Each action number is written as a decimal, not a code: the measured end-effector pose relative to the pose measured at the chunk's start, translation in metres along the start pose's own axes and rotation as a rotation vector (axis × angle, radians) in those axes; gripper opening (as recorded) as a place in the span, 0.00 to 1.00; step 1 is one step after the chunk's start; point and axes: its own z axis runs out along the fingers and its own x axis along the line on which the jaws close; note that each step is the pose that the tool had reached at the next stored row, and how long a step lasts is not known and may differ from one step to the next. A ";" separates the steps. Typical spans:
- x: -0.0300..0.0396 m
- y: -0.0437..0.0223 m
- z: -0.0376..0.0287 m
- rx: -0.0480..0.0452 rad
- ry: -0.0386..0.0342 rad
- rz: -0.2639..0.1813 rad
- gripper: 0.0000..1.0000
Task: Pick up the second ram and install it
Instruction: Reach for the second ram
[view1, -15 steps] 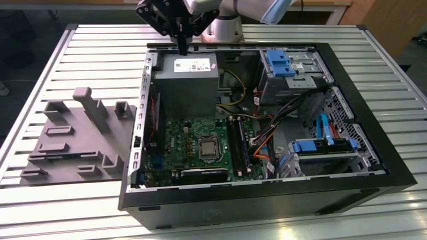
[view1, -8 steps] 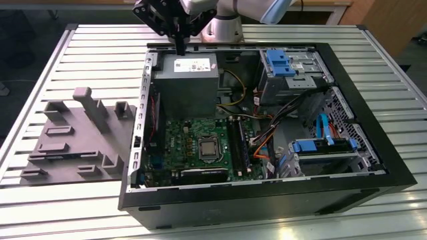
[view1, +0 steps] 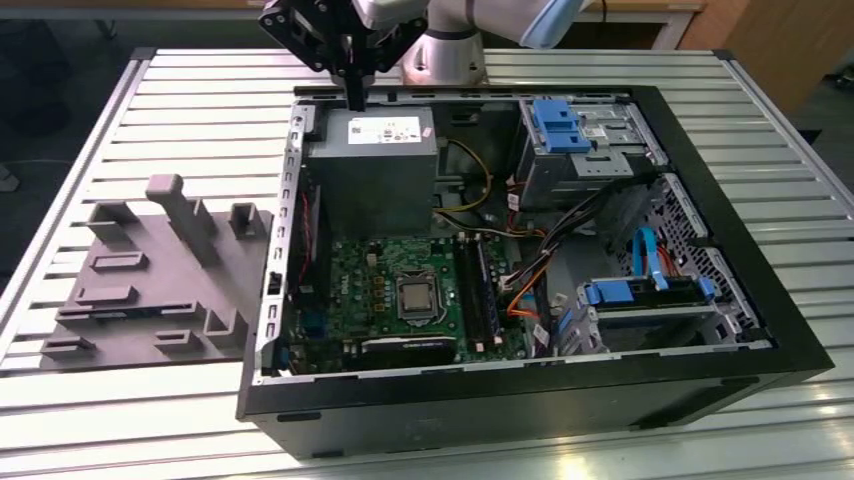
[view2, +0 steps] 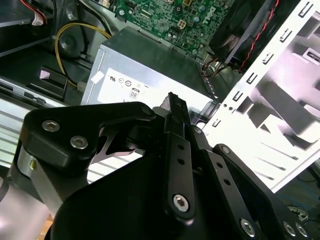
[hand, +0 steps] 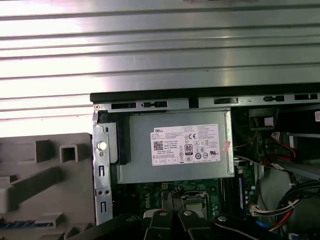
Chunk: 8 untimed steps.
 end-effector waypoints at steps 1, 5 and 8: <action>0.0006 0.0000 0.0000 0.0000 0.0000 0.000 0.11; 0.0029 -0.0002 -0.0001 0.0000 0.0000 0.000 0.11; 0.0045 -0.0003 -0.0001 0.0000 0.0000 0.000 0.11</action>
